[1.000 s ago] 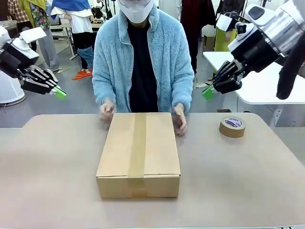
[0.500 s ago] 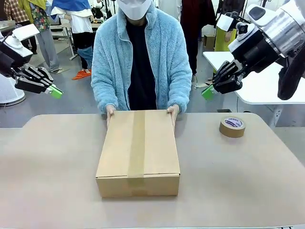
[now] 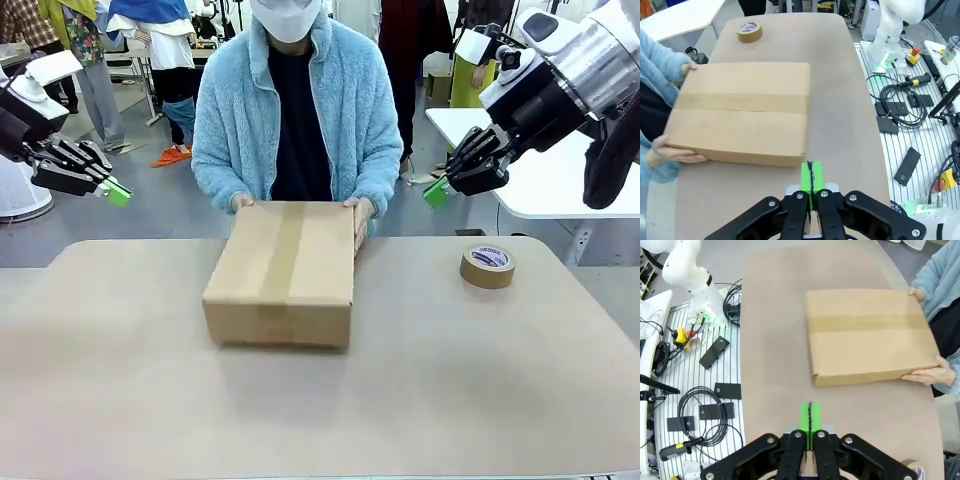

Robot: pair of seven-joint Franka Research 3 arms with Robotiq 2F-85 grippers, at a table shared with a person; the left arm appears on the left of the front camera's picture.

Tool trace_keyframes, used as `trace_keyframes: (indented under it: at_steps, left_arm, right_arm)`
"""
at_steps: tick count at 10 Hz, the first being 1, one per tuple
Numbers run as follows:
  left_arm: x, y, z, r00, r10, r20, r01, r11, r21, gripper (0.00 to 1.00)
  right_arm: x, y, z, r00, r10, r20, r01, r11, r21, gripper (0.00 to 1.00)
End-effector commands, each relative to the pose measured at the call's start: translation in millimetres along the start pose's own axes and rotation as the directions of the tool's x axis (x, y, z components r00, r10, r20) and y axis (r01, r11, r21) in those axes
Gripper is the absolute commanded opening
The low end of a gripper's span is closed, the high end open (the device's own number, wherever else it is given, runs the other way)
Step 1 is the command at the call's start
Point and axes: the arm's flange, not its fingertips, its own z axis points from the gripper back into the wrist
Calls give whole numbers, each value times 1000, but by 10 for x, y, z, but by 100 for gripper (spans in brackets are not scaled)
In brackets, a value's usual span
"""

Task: Wrap the clocks to prevent damage.
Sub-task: After the human seals the box with tape, release both hands from the side flaps of the Package Box.

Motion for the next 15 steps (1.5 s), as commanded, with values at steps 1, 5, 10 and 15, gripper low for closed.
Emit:
trace_keyframes:
  at_steps: [1,5,10,15]
  left_arm:
    - [18,14,6,1000,-3,-2,3,1000,1,0]
    - [18,14,6,1000,-3,-2,3,1000,1,0]
    - [-56,-142,46,998,42,48,-43,999,7,66]
    - [-68,-101,64,993,58,100,-58,998,1,100]
  right_arm:
    - [9,8,-9,1000,-16,-17,16,1000,-9,1]
    - [9,8,-9,1000,-16,-17,16,1000,-9,1]
    - [-94,58,-12,998,-35,43,34,998,45,64]
    - [-132,-12,-44,992,-69,103,62,996,65,94]
